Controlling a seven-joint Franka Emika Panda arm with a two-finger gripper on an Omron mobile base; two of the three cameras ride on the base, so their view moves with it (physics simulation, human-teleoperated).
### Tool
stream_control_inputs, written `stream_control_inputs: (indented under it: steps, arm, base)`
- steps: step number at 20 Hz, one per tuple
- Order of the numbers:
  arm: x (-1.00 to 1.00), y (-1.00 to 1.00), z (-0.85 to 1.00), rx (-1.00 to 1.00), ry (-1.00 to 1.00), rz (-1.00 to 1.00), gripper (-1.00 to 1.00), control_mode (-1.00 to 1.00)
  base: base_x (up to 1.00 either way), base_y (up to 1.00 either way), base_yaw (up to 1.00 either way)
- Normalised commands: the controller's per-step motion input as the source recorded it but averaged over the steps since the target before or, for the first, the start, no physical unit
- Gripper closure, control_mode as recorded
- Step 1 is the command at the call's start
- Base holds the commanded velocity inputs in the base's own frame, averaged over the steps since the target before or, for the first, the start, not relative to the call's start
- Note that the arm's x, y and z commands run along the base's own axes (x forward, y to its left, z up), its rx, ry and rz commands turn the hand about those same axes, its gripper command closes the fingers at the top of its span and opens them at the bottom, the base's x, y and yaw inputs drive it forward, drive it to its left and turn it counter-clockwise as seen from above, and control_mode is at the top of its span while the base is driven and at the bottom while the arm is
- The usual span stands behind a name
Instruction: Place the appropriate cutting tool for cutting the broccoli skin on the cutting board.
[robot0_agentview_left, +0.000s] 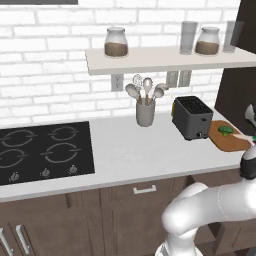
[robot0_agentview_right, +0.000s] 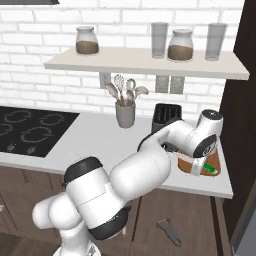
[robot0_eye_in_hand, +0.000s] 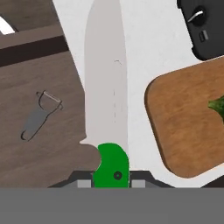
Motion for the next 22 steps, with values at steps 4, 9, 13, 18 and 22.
stream_control_inputs:
  steps: [4, 9, 13, 18, 22]
  arm:
    - [0.86, 0.00, -0.41, 0.00, 0.00, 0.04, 1.00, -1.00]
    - [0.60, -0.02, -0.40, 0.00, 0.00, 0.03, 1.00, -1.00]
    - [0.50, -0.06, -0.36, 0.01, 0.00, 0.03, 1.00, -1.00]
    - [0.35, -0.01, -0.52, 0.00, 0.00, 0.01, 1.00, -1.00]
    - [0.12, 0.02, -0.70, 0.00, 0.00, 0.01, -1.00, -1.00]
  base:
    - [0.00, 0.00, 0.00]
    - [0.00, 0.00, 0.00]
    - [0.00, 0.00, 0.00]
    - [0.00, 0.00, 0.00]
    - [0.00, 0.00, 0.00]
